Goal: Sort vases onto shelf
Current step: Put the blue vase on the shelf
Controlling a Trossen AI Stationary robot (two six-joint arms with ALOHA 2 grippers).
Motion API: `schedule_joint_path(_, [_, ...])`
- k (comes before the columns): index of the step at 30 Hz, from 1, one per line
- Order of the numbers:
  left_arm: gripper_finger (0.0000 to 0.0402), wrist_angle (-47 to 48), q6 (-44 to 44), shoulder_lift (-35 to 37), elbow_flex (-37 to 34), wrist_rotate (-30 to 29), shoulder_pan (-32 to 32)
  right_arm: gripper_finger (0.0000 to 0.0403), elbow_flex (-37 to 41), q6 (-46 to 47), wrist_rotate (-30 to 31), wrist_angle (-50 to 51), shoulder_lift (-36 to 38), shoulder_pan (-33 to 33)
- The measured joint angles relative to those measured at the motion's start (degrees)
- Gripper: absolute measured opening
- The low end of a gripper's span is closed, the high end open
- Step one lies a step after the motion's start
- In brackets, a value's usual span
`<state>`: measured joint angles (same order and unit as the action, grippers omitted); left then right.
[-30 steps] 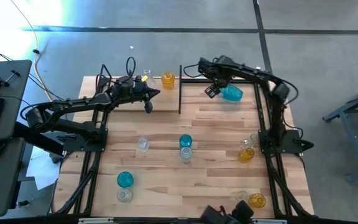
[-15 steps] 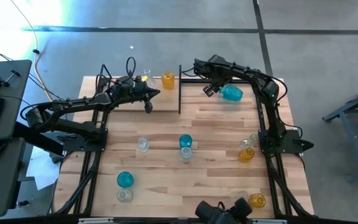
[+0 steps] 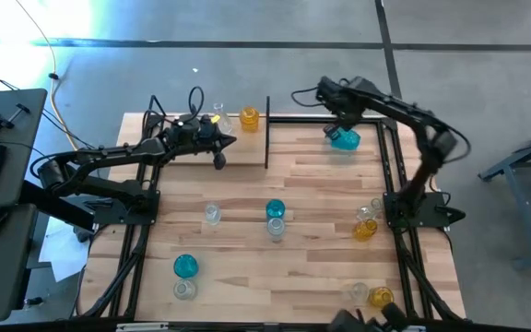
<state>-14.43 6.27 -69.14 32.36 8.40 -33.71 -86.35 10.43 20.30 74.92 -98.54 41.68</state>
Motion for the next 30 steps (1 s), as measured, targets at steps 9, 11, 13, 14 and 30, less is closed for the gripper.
schedule_joint_path(9, [0.0000, -0.23, -0.20, 0.00, -0.52, 0.01, 0.02, 0.0002, 17.70, 1.90, -11.07, -21.68, 12.80, -3.91])
schedule_joint_path(11, [0.0000, -0.42, -0.19, 0.00, -0.52, 0.01, 0.02, 0.0004, 18.74, 4.70, -7.62, -21.34, 12.28, -3.96])
schedule_joint_path(13, [0.0000, -0.55, -0.17, 0.00, -0.50, 0.01, 0.02, 0.0013, 18.94, 7.13, -3.97, -19.92, 10.89, -3.52])
schedule_joint_path(14, [0.0000, -0.63, -0.16, 0.00, -0.50, 0.01, 0.02, 0.0018, 18.94, 8.13, -2.74, -19.28, 10.02, -3.02])
schedule_joint_path(30, [0.0000, -1.40, 0.38, 0.00, -0.50, -0.01, 0.02, 0.0002, 18.93, 8.74, 3.42, -23.40, -0.91, 1.52])
